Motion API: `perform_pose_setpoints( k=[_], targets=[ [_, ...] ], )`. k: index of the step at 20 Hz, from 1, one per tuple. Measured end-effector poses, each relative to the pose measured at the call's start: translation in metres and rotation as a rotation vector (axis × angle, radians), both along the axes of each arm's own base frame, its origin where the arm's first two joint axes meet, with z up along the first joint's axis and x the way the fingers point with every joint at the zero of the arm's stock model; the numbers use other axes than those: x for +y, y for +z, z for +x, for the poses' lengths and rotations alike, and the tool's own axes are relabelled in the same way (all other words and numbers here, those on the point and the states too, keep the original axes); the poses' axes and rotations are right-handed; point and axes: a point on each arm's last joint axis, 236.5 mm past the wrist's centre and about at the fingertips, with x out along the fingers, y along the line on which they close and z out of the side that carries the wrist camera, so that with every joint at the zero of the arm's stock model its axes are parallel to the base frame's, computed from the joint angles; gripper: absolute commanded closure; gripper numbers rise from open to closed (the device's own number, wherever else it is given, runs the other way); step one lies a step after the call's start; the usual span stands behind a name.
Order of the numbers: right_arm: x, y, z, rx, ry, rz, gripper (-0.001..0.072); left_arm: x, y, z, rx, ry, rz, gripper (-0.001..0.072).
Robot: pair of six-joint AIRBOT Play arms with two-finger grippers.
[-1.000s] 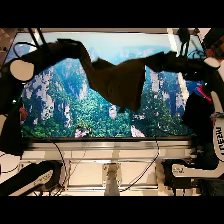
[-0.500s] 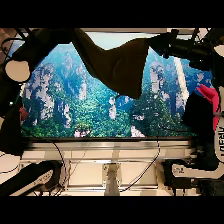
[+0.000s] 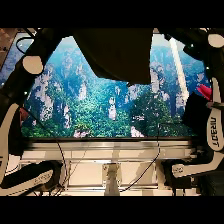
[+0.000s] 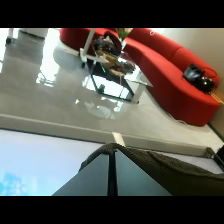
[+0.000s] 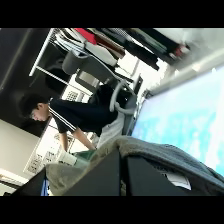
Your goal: Fold the clothes and pants, and hang the long-sleeved shirts on hangers.
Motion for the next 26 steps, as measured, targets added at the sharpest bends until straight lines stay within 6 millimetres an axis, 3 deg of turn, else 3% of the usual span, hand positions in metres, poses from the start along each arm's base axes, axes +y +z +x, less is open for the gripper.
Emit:
perform_pose_setpoints(
  k=[2, 4, 7, 10, 13, 17, 26],
  targets=[
    [-0.001, 0.001, 0.011, 0.004, 0.0, 0.006, 0.0685, -0.001, 0.0, 0.003, 0.004, -0.006, 0.014, 0.07],
    [-0.003, -0.012, 0.018, 0.038, 0.011, -0.008, 0.0685, -0.005, -0.012, 0.003, 0.044, -0.033, 0.059, 0.07],
    [-0.009, -0.046, 0.014, 0.114, 0.061, -0.11, 0.0686, -0.014, -0.047, -0.001, 0.163, -0.112, 0.146, 0.0701],
    [-0.012, -0.084, -0.008, 0.214, 0.166, -0.237, 0.0686, -0.024, -0.087, -0.018, 0.287, -0.193, 0.228, 0.0702],
    [-0.01, -0.116, -0.045, 0.323, 0.284, -0.327, 0.0686, -0.024, -0.127, -0.047, 0.394, -0.228, 0.273, 0.0702],
    [-0.006, -0.147, -0.1, 0.437, 0.371, -0.371, 0.0687, -0.023, -0.169, -0.105, 0.477, -0.269, 0.335, 0.0702],
    [0.003, -0.234, -0.26, 0.707, 0.408, -0.331, 0.0686, -0.056, -0.228, -0.231, 0.587, -0.425, 0.343, 0.0702]
  ],
)
